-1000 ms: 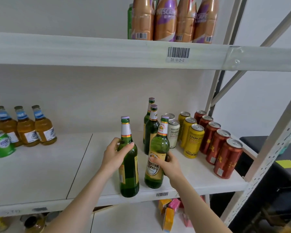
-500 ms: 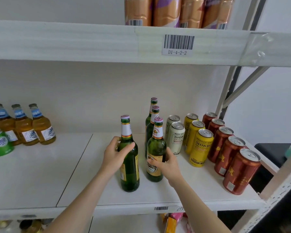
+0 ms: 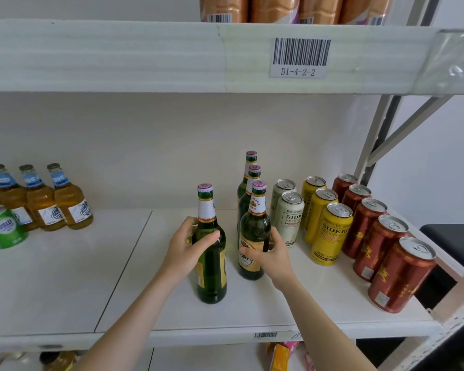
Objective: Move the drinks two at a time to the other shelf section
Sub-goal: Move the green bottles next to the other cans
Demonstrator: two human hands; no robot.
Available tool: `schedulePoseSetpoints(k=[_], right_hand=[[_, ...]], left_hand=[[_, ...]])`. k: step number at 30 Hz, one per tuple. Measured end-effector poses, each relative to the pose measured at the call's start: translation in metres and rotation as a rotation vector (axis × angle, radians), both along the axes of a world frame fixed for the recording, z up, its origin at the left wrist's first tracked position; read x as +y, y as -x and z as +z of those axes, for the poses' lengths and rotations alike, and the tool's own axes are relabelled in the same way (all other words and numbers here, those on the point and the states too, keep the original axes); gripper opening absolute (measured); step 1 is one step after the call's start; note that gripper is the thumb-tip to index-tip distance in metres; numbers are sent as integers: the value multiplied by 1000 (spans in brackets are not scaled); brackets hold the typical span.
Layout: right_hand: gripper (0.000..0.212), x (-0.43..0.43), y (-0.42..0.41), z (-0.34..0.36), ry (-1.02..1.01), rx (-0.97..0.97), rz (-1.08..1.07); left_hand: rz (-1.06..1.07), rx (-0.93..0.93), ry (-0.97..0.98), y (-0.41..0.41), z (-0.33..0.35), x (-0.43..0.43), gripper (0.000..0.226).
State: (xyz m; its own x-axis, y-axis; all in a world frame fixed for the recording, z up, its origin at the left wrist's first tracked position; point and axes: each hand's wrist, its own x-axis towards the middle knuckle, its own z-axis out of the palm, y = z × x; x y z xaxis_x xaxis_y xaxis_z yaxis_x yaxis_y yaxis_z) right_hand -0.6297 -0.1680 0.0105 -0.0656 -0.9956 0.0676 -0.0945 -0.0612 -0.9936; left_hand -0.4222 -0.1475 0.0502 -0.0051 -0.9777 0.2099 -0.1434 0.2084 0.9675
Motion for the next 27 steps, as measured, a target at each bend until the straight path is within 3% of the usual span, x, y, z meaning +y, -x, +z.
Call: schedulePoseSetpoints(k=[3, 12, 16, 21, 25, 27], right_hand=[[58, 0, -1, -3, -10, -17, -26], [70, 24, 1, -15, -127, -37, -216], [52, 57, -3, -31, -104, -74, -359], [46, 83, -32, -45, -23, 35, -225], [71, 81, -50, -44, -52, 118, -16], [81, 76, -55, -42, -68, 121, 52]], left_hand=[[-17, 17, -11, -1, 1, 2, 47], [-32, 42, -82, -8, 1, 10, 19], [-68, 61, -115, -11, -1, 16, 22], [-109, 67, -147, -12, -5, 25, 43], [-55, 88, -227, -13, -6, 26, 48], [-4, 73, -292, -13, -7, 25, 61]])
